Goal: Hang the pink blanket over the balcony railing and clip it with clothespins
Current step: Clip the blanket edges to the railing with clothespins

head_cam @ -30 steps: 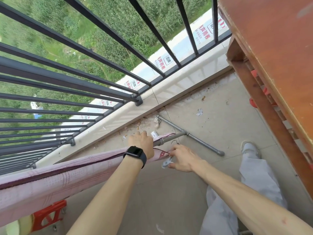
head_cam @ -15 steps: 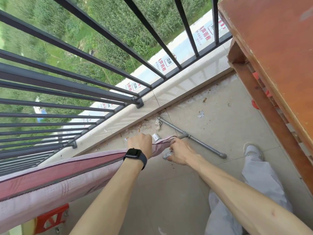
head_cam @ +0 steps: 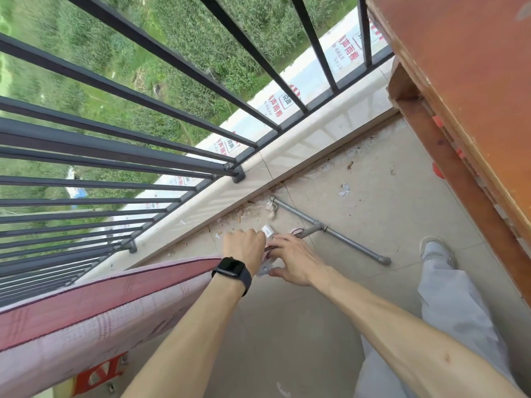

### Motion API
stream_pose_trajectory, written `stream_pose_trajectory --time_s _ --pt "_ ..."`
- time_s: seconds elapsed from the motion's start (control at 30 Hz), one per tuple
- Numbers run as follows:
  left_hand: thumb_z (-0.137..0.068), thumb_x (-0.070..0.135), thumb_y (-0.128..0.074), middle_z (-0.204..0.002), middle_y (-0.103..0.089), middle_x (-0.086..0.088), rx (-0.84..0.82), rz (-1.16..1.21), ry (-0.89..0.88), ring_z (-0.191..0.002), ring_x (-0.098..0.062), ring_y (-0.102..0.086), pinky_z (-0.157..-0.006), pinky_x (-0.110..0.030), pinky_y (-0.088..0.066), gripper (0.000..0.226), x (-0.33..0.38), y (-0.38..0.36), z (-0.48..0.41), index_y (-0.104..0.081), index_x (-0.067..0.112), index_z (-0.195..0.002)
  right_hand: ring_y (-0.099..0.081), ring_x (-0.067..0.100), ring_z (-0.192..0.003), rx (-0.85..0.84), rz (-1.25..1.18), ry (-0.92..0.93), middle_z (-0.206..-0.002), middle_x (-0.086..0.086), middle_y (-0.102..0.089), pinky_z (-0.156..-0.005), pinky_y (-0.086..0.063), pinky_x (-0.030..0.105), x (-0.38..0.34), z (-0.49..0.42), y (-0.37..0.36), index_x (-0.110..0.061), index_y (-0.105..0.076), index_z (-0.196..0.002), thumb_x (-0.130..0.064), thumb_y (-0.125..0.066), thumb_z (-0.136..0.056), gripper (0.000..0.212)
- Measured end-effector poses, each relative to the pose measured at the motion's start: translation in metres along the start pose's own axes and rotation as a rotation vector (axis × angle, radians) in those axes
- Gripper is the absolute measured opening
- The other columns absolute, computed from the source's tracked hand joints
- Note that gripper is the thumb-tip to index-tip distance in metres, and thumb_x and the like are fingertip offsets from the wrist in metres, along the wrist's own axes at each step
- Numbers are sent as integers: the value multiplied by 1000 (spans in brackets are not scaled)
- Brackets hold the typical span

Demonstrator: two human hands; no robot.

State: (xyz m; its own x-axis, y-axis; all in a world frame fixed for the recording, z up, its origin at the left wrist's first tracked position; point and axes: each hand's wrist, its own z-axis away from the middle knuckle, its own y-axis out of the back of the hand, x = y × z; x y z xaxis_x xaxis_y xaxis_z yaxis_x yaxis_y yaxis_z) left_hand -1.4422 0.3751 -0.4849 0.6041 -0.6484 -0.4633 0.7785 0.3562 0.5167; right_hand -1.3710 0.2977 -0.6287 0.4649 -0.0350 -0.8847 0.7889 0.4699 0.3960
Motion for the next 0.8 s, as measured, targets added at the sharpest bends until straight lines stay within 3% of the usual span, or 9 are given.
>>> stream_pose_trajectory --time_s 0.1,0.2,0.37,0.5,0.57,0.7,0.8 --pt "-97 44 -46 -110 -62 -3 -8 50 30 -103 -26 -61 -68 -33 -35 32 -1 -6 -1 -55 17 -112 -50 21 -118 0 22 19 -123 -7 -62 -99 -45 41 3 -6 4 -16 -70 -111 -36 -72 -84 34" --pt "-98 40 -47 -114 -60 -5 -30 40 53 -106 -27 -59 -69 -35 -37 30 2 -11 -6 -58 17 -114 -51 22 -118 15 51 48 -123 -5 -62 -99 -45 40 4 -3 7 -13 -69 -113 -32 -72 -85 34" --pt "-96 42 -53 -102 -67 -3 2 65 64 -96 -26 -62 -66 -33 -38 26 1 -15 -13 -65 19 -98 -57 17 -117 1 -49 -94 -122 -7 -64 -98 -47 38 15 4 25 -26 -65 -122 -40 -70 -85 40" --pt "-96 37 -44 -110 -64 -8 -3 136 90 -106 -31 -57 -80 -38 -46 33 -1 -13 -7 -65 14 -107 -64 22 -105 52 -7 -177 -110 -2 -71 -90 -50 37 26 8 44 -27 -70 -115 -44 -70 -84 36" --pt "-95 47 -43 -110 -64 -8 8 159 114 -107 -31 -56 -82 -38 -46 41 -1 -11 -7 -65 15 -108 -64 24 -104 51 68 -163 -107 0 -73 -87 -48 35 24 4 53 -27 -72 -112 -47 -67 -87 32" --pt "-95 46 -47 -107 -65 -6 -1 160 104 -104 -30 -58 -74 -37 -43 38 8 -16 -16 -67 15 -102 -65 29 -93 -6 109 -84 -93 6 -74 -75 -46 35 20 -8 67 -25 -74 -98 -46 -65 -90 24" --pt "-91 59 -53 -97 -65 0 29 148 95 -95 -26 -58 -63 -34 -34 41 12 -24 -16 -66 20 -92 -64 29 -82 -68 94 -28 -83 6 -71 -65 -43 35 18 -10 66 -22 -72 -87 -41 -68 -89 20"
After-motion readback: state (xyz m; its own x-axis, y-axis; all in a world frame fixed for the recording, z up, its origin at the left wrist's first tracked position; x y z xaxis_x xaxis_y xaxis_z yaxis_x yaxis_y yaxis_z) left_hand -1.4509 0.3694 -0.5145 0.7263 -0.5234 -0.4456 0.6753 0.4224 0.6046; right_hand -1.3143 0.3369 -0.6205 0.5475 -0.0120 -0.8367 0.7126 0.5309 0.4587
